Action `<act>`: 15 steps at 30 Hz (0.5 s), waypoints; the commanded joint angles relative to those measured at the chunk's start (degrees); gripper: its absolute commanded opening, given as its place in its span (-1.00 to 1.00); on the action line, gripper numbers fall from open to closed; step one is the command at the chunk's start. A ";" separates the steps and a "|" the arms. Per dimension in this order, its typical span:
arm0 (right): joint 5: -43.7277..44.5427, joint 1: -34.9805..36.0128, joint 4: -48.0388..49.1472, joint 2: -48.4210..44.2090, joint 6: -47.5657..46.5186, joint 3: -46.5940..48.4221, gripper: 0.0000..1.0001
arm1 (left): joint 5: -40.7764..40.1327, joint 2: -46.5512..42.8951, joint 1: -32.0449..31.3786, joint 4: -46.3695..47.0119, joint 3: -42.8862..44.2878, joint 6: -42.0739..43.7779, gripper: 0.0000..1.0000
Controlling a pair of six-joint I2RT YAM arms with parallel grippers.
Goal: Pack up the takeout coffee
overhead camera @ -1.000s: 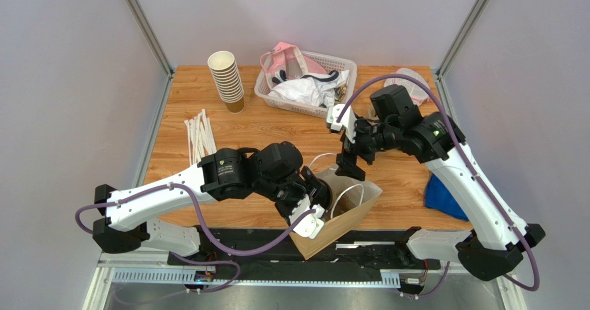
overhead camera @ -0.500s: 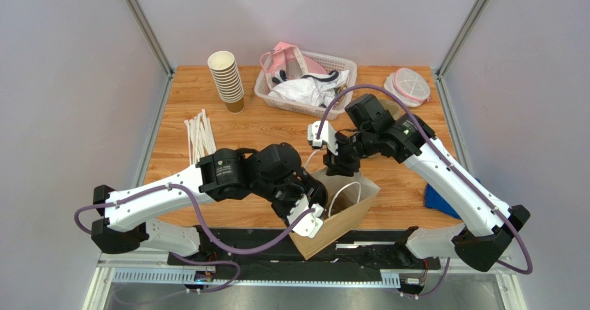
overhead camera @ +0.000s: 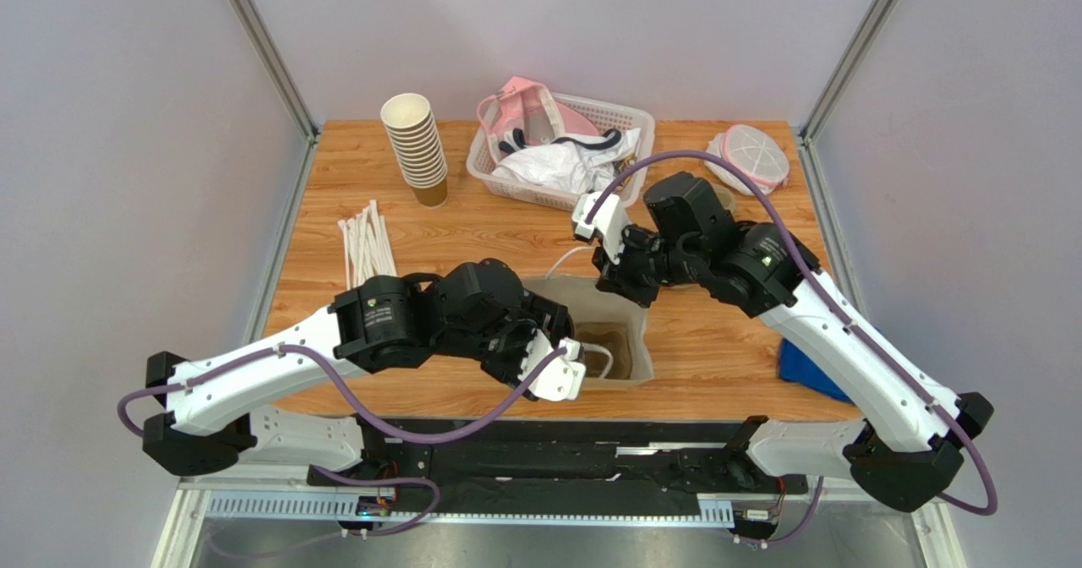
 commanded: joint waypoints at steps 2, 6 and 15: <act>4.77 2.48 6.98 -2.93 8.52 3.12 -1.00 | -7.84 -4.13 0.35 6.04 -1.26 -5.23 -0.64; 10.56 7.75 7.25 -2.50 10.81 4.08 -1.00 | -9.26 -5.28 0.35 6.40 -1.96 -9.98 -0.64; 22.87 11.98 9.18 -3.81 10.38 -0.39 -1.00 | -15.49 -8.88 0.44 11.05 -8.73 -17.80 -0.66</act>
